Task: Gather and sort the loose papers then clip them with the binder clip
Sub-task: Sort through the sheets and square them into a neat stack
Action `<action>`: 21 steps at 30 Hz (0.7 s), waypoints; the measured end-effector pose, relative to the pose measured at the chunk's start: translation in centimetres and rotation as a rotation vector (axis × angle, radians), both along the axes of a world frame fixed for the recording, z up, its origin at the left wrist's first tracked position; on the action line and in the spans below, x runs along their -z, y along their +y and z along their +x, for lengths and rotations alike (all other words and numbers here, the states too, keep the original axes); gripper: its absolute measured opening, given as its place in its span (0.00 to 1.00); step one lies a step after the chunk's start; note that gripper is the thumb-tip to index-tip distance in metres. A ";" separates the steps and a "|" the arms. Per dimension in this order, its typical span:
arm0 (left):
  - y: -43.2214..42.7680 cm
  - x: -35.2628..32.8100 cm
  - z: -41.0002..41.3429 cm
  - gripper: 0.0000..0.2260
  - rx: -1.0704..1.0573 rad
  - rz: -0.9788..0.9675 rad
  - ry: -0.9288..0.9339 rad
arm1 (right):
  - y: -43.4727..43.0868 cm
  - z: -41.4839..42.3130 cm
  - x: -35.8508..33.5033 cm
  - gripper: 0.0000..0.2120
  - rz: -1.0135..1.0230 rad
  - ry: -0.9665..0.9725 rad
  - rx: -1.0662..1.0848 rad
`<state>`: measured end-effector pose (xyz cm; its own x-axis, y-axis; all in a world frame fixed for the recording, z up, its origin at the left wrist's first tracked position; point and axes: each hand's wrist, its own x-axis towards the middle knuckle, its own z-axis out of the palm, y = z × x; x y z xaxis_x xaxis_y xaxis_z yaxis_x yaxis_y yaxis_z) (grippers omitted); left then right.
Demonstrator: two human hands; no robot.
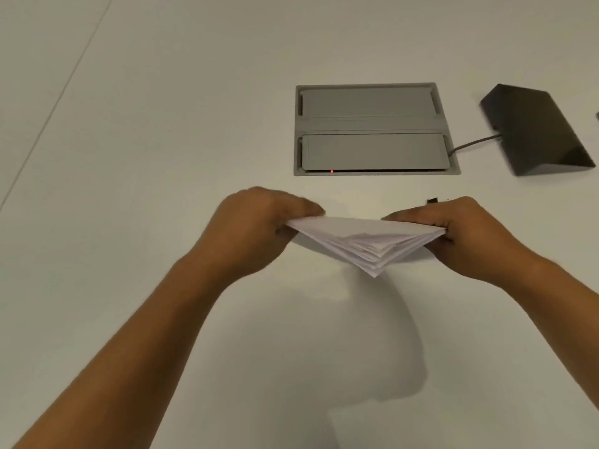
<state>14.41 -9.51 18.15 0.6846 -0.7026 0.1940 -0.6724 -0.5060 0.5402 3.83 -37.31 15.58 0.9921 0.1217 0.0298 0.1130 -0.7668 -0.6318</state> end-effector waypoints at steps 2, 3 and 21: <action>1.1 -0.3 0.8 0.20 -0.076 -0.224 -0.090 | 0.3 -0.3 0.2 0.08 0.137 0.014 0.084; 1.5 -0.2 1.0 0.26 -0.146 -0.323 -0.150 | 0.6 -0.5 0.3 0.17 0.207 0.019 0.179; -2.9 4.7 -3.9 0.23 -0.280 -0.745 0.682 | 3.6 -2.5 3.2 0.18 0.766 -0.022 0.437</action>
